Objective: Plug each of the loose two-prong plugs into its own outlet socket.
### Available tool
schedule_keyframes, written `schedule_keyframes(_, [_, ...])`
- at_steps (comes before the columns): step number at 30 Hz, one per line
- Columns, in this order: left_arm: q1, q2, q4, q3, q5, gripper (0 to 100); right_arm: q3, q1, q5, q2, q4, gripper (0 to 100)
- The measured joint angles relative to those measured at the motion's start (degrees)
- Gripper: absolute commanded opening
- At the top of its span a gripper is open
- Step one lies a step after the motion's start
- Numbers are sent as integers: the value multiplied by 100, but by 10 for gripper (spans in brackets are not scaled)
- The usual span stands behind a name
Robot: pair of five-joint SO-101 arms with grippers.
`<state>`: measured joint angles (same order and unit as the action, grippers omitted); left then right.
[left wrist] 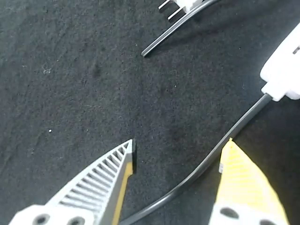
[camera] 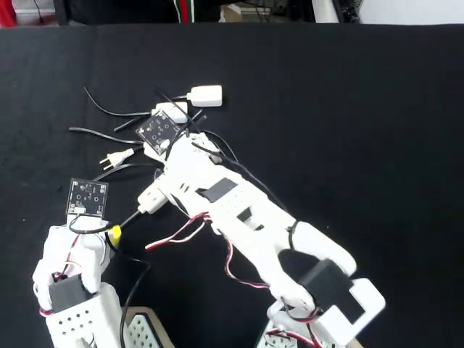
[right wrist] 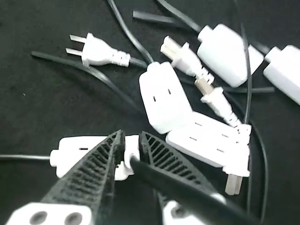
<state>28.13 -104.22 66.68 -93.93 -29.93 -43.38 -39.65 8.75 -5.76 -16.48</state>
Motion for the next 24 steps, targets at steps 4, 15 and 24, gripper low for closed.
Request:
schedule_keyframes(4, [0, 0, 0, 0, 0, 293, 0, -79, -9, -105, -246, 11])
schedule_keyframes(15, [0, 0, 0, 0, 0, 293, 18, -264, 0, -132, -308, 11])
schedule_keyframes(24, [0, 0, 0, 0, 0, 293, 44, -484, 0, -624, -422, 11])
